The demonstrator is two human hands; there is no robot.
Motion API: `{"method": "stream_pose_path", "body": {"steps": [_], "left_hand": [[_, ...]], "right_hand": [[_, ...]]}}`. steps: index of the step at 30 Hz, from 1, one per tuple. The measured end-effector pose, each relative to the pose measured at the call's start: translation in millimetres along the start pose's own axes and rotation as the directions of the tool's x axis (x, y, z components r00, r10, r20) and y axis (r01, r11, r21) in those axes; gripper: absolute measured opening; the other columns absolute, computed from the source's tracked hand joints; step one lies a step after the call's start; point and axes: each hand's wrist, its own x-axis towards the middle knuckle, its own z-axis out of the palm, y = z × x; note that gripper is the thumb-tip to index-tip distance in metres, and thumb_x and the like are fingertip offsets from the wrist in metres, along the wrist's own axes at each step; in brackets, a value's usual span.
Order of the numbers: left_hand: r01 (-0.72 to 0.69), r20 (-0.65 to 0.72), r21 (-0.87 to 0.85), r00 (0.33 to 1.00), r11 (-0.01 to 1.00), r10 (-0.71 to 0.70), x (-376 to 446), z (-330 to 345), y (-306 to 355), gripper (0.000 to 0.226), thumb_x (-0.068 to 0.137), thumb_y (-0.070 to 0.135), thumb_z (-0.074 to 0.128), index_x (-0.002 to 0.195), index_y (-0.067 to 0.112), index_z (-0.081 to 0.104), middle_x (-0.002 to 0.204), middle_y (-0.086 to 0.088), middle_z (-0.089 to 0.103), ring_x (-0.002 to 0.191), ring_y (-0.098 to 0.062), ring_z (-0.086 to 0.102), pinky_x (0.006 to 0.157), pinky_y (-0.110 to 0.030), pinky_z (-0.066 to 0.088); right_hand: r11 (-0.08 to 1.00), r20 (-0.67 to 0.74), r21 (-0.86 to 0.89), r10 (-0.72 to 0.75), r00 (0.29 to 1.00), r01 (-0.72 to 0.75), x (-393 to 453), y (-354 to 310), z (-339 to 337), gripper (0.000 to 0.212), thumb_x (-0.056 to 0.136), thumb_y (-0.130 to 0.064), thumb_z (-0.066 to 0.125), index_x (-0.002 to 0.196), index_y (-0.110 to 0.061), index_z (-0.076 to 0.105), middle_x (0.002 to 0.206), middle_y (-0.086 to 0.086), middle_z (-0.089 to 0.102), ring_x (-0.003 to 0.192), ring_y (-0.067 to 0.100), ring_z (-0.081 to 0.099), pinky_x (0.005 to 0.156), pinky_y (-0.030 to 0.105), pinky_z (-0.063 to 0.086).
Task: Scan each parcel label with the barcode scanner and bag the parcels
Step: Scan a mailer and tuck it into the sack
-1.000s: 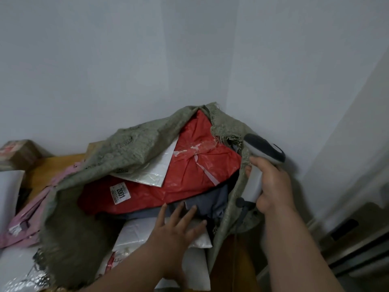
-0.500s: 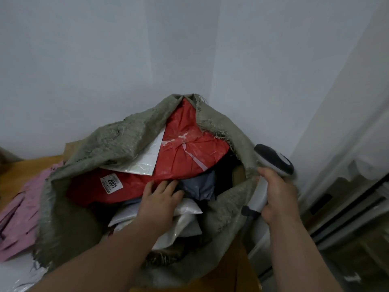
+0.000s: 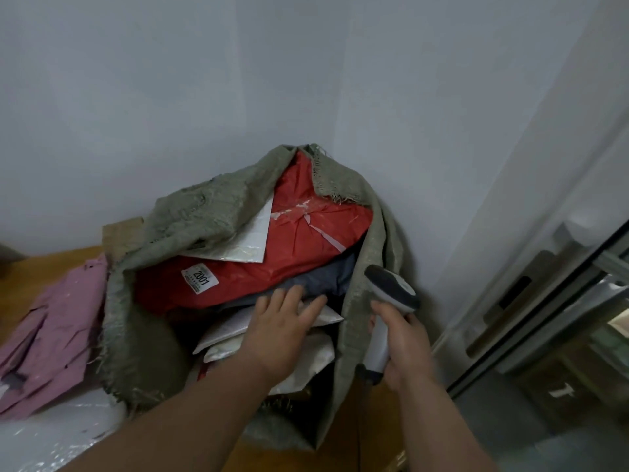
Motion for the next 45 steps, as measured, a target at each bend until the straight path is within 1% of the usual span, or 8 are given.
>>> {"method": "stream_pose_path", "body": {"steps": [4,7,12,16,23,31,39,45], "left_hand": [[-0.173,0.002,-0.106,0.985,0.979,0.174,-31,7,7,0.065,0.062,0.044,0.078,0.118,0.025,0.05,0.119,-0.006,0.057,0.101,-0.027,0.057,0.083,-0.04,0.043],[-0.192,0.242,-0.081,0.948,0.978,0.206,-44,8,3,0.065,0.07,0.069,0.064,0.118,0.028,0.049,0.131,-0.006,0.055,0.12,-0.029,0.054,0.096,-0.05,0.047],[-0.027,0.38,-0.007,0.925,1.0,0.028,-39,17,1,0.073,0.086,0.053,0.06,0.15,0.036,0.029,0.167,-0.001,0.002,0.153,-0.026,-0.01,0.114,-0.057,-0.015],[0.094,0.301,0.077,0.947,0.993,-0.113,-21,12,-5,0.065,0.063,0.035,0.084,0.126,0.035,0.066,0.157,0.001,0.039,0.148,-0.021,0.026,0.114,-0.06,0.019],[0.222,0.263,0.064,0.937,0.973,-0.231,-3,25,-10,0.062,0.081,0.018,0.069,0.139,0.034,0.053,0.165,0.008,0.016,0.153,-0.017,0.008,0.117,-0.055,0.01],[0.301,0.324,0.011,0.901,0.953,-0.289,12,33,9,0.049,0.103,0.027,0.034,0.151,0.036,0.032,0.167,0.008,0.0,0.153,-0.015,-0.01,0.119,-0.054,-0.003],[0.395,0.625,-0.062,0.731,0.917,-0.272,28,16,13,0.06,0.098,0.031,0.046,0.152,0.046,0.024,0.167,0.01,-0.007,0.152,-0.017,-0.013,0.117,-0.064,-0.001],[0.513,0.534,-0.198,0.771,0.835,-0.347,10,-10,30,0.063,0.088,0.037,0.061,0.145,0.049,0.037,0.166,0.012,0.004,0.153,-0.018,-0.007,0.118,-0.058,-0.004]], "right_hand": [[0.999,-0.056,0.02,-0.049,0.997,0.05,-3,3,2,0.028,0.082,-0.02,0.079,0.107,-0.018,0.066,0.093,0.006,0.074,0.081,0.02,0.071,0.064,0.031,0.052],[0.997,-0.017,-0.008,-0.081,0.997,0.081,-8,6,8,0.039,0.083,-0.018,0.077,0.119,-0.017,0.065,0.104,0.006,0.072,0.092,0.022,0.07,0.072,0.033,0.054],[0.978,0.106,-0.124,-0.152,0.983,0.165,-13,11,24,0.083,0.056,-0.042,0.083,0.134,-0.021,0.059,0.13,0.006,0.063,0.116,0.029,0.062,0.102,0.053,0.051],[0.972,0.182,-0.17,-0.131,0.975,0.163,-5,11,34,0.107,0.047,-0.053,0.08,0.145,-0.021,0.049,0.154,0.004,0.042,0.134,0.03,0.048,0.108,0.054,0.045],[0.996,0.073,-0.085,0.021,0.997,-0.015,25,-1,19,0.058,0.081,-0.027,0.079,0.135,-0.017,0.059,0.122,0.009,0.066,0.109,0.031,0.063,0.099,0.053,0.052],[0.89,-0.214,0.104,-0.416,0.884,0.444,3,-64,-20,0.033,0.08,-0.027,0.08,0.107,-0.04,0.067,0.115,-0.013,0.071,0.113,0.013,0.064,0.104,0.043,0.049],[0.847,-0.214,0.045,-0.509,0.834,0.529,-17,-59,-41,0.038,0.085,-0.017,0.076,0.101,-0.049,0.061,0.098,-0.03,0.067,0.097,-0.012,0.06,0.089,0.025,0.046],[0.845,-0.12,0.026,-0.528,0.84,0.535,-34,-73,-24,0.036,0.08,-0.024,0.078,0.077,-0.058,0.066,0.081,-0.032,0.07,0.083,-0.013,0.064,0.083,0.03,0.053]]}}
